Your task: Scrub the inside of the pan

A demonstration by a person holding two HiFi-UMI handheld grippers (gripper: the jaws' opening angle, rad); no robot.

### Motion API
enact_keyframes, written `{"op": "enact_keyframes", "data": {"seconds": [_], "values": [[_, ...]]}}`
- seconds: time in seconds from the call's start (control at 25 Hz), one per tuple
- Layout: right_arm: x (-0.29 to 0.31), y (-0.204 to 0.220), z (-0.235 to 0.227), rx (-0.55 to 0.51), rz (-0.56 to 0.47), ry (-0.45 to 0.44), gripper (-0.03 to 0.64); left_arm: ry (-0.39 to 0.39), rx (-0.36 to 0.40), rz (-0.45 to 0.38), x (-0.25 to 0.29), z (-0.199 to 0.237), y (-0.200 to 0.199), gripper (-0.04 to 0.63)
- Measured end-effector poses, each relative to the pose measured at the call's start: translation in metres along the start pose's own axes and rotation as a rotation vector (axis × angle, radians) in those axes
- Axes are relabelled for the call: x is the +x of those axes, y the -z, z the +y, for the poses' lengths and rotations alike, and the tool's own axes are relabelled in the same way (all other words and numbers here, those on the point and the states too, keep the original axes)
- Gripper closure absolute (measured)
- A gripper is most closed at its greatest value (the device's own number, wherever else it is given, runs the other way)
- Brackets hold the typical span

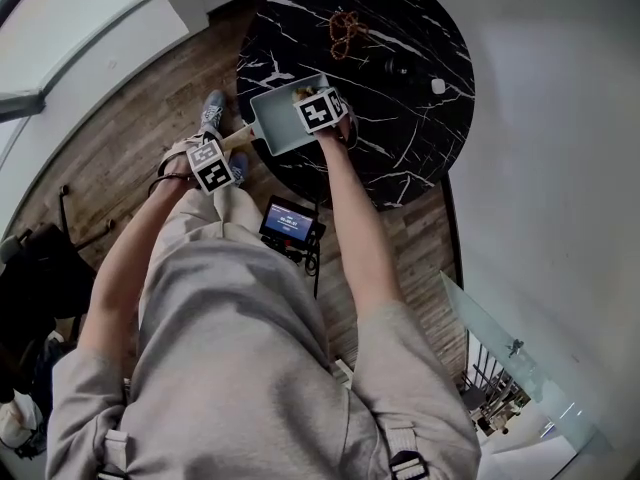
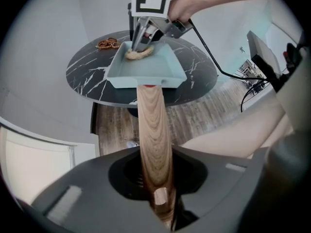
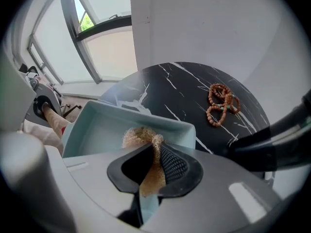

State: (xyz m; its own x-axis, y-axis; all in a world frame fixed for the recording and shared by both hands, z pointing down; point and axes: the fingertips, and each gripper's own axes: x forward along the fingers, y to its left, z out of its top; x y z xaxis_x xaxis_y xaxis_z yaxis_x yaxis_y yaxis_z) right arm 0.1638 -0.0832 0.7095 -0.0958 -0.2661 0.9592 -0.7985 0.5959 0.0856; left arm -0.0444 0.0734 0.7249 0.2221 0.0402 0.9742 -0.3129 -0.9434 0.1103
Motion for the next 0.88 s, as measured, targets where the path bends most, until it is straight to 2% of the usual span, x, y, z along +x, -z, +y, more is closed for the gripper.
{"op": "enact_keyframes", "data": {"seconds": [0.32, 0.64, 0.76, 0.88], "values": [[0.005, -0.022, 0.008, -0.033, 0.006, -0.060, 0.555, -0.002, 0.029, 0.008, 0.000, 0.000, 0.003, 0.522], [0.005, -0.035, 0.065, -0.121, -0.029, -0.177, 0.555, -0.008, 0.048, 0.020, 0.001, -0.001, 0.002, 0.517], [0.005, -0.039, 0.082, -0.197, -0.033, -0.193, 0.555, -0.008, 0.052, 0.024, 0.002, -0.001, 0.002, 0.515], [0.004, -0.040, 0.099, -0.330, -0.034, -0.196, 0.555, -0.009, 0.044, 0.029, 0.001, -0.001, 0.004, 0.517]]}}
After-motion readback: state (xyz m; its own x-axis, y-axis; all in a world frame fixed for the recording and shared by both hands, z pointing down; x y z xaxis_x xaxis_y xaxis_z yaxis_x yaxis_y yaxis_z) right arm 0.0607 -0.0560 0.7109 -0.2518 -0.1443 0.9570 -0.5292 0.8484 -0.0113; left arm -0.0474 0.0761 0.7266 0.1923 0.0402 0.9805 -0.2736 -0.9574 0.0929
